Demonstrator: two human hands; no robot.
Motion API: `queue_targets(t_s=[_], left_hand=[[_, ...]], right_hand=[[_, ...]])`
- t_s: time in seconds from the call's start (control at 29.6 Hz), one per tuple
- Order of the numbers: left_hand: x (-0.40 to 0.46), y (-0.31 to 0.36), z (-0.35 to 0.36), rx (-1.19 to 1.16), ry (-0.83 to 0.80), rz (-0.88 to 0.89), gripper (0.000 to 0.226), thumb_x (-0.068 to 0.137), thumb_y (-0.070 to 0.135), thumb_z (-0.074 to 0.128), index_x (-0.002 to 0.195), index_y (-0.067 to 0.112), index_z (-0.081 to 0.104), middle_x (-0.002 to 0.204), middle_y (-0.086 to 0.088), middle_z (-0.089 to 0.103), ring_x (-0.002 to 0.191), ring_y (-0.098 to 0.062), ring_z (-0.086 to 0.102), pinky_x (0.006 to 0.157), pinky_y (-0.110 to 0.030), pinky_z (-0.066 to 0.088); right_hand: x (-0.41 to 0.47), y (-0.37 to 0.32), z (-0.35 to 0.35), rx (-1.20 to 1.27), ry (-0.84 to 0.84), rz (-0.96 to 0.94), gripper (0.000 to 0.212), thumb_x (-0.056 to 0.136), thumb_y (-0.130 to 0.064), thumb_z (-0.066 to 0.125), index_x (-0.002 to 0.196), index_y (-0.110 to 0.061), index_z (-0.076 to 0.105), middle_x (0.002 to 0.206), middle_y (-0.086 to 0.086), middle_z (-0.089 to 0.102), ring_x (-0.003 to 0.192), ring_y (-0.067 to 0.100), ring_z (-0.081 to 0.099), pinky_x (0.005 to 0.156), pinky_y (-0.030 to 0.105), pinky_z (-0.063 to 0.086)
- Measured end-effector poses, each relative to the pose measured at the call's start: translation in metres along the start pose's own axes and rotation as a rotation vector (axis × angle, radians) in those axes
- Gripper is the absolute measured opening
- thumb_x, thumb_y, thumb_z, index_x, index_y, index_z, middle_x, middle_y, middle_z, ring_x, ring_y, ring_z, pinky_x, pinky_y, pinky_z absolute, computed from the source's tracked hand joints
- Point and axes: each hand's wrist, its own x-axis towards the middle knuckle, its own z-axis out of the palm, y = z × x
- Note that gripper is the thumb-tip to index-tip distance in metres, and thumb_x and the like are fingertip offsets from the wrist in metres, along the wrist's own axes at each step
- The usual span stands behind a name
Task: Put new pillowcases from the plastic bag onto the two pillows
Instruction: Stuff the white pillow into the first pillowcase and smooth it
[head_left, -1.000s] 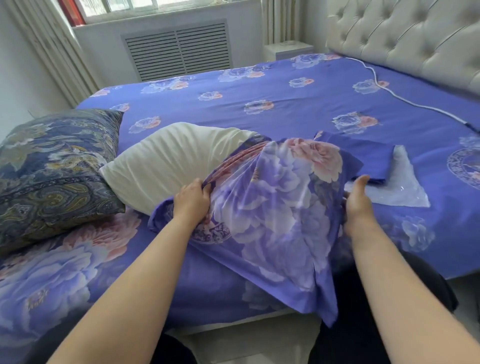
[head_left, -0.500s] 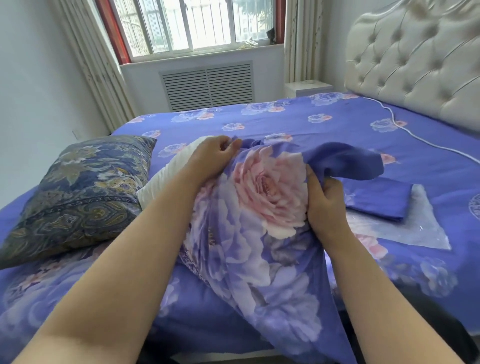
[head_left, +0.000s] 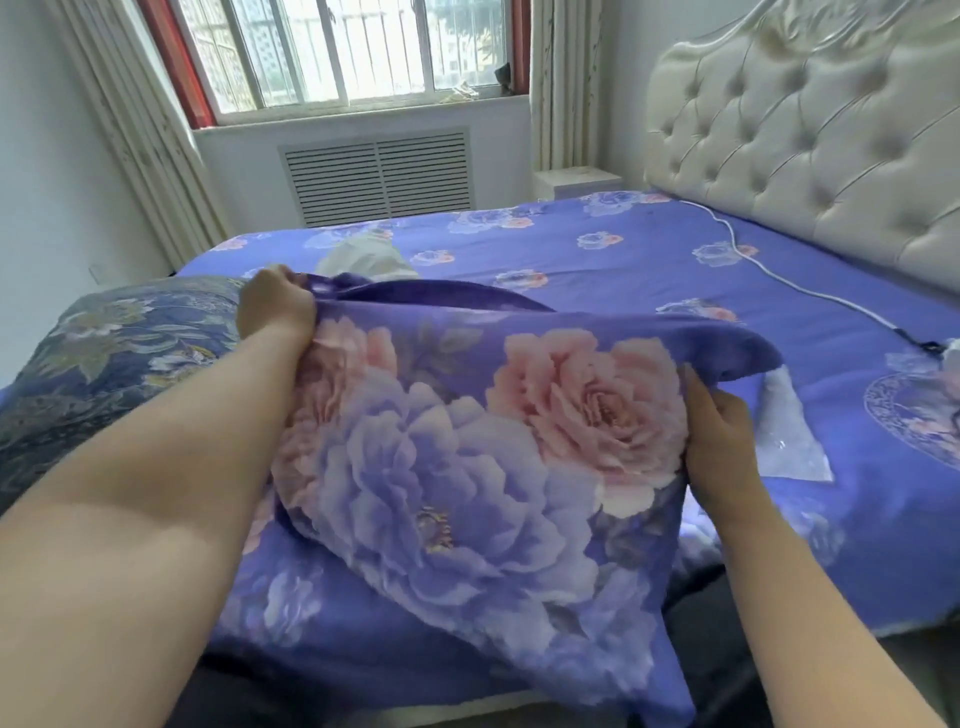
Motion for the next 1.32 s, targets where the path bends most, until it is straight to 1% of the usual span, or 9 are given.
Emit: queue_targets(t_s=[0.24,0.47,0.54,0.67,0.81,0.91,1.05,1.21,1.32], left_hand=[[0.004,-0.036,0.011,-0.056,0.012,-0.062,0.031,0.093,0.027,0.045,0.098,0.003,0.063,0.107,-0.029,0.061,0.103,-0.044,0.055,0.084,-0.041,0.042],[-0.013,-0.031,0.006,-0.206,-0.859,0.009,0.061,0.064,0.079,0.060,0.057,0.018,0.063,0.046,0.000,0.049,0.035,-0.015,0.037,0.041,-0.018,0.026],[-0.009,-0.037,0.014,-0.082,-0.677,0.126,0.054,0.070,0.066,0.067,0.061,0.014,0.061,0.055,-0.005,0.056,0.048,-0.022,0.054,0.045,-0.026,0.039],[0.004,-0.035,0.022,0.231,-0.258,0.259,0.043,0.089,0.056,0.050,0.075,0.015,0.053,0.087,-0.015,0.059,0.088,-0.037,0.059,0.071,-0.037,0.043],[-0.015,-0.020,0.046,0.028,-0.281,0.138,0.030,0.089,0.042,0.055,0.091,0.012,0.053,0.098,-0.019,0.060,0.095,-0.039,0.058,0.072,-0.038,0.042],[-0.038,-0.021,0.057,-0.196,-0.525,-0.032,0.060,0.084,0.054,0.061,0.116,0.003,0.054,0.111,-0.016,0.061,0.094,-0.030,0.061,0.077,-0.036,0.049],[-0.067,-0.033,0.058,-0.117,-0.933,-0.050,0.055,0.073,0.059,0.070,0.093,0.008,0.067,0.080,-0.016,0.066,0.062,-0.021,0.057,0.062,-0.029,0.044],[-0.034,-0.050,0.044,0.377,-0.351,0.231,0.023,0.089,0.027,0.053,0.104,0.011,0.062,0.106,-0.024,0.063,0.094,-0.038,0.060,0.073,-0.036,0.045],[-0.029,-0.060,0.052,0.352,-0.347,0.123,0.029,0.092,0.030,0.051,0.108,0.009,0.061,0.108,-0.025,0.062,0.098,-0.039,0.060,0.075,-0.039,0.046]], right_hand=[[0.044,0.006,0.008,-0.138,0.192,0.019,0.046,0.093,-0.043,0.051,0.061,-0.011,0.041,0.059,0.002,0.034,0.053,0.012,0.029,0.043,0.020,0.027],[0.052,0.027,0.010,-0.116,0.204,0.047,0.054,0.094,-0.050,0.043,0.093,0.003,0.055,0.063,0.002,0.047,0.056,0.009,0.042,0.049,0.009,0.038],[0.048,0.033,0.012,-0.171,0.228,0.025,0.055,0.096,-0.043,0.046,0.085,0.011,0.054,0.061,0.020,0.041,0.058,0.017,0.037,0.041,0.010,0.032],[0.043,0.039,0.020,-0.269,0.256,0.002,0.055,0.094,-0.041,0.051,0.057,-0.002,0.044,0.059,0.011,0.040,0.060,0.018,0.033,0.047,0.029,0.025],[0.053,0.039,0.015,-0.270,0.352,0.054,0.056,0.095,-0.045,0.046,0.060,-0.001,0.046,0.058,0.011,0.045,0.064,0.023,0.040,0.052,0.031,0.021],[0.057,0.047,0.013,-0.269,0.361,0.095,0.058,0.096,-0.047,0.042,0.067,0.002,0.052,0.065,0.014,0.052,0.070,0.027,0.046,0.056,0.030,0.024],[0.062,0.048,0.020,-0.277,0.333,0.121,0.059,0.096,-0.051,0.038,0.068,-0.002,0.054,0.065,0.011,0.053,0.072,0.029,0.048,0.056,0.028,0.024],[0.067,0.043,0.026,-0.362,0.355,0.043,0.060,0.092,-0.057,0.040,0.051,-0.014,0.046,0.053,0.000,0.049,0.067,0.028,0.050,0.058,0.029,0.027],[0.075,0.037,0.031,-0.415,0.393,0.046,0.064,0.088,-0.066,0.034,0.066,-0.011,0.054,0.072,0.011,0.061,0.079,0.033,0.055,0.065,0.031,0.032]])
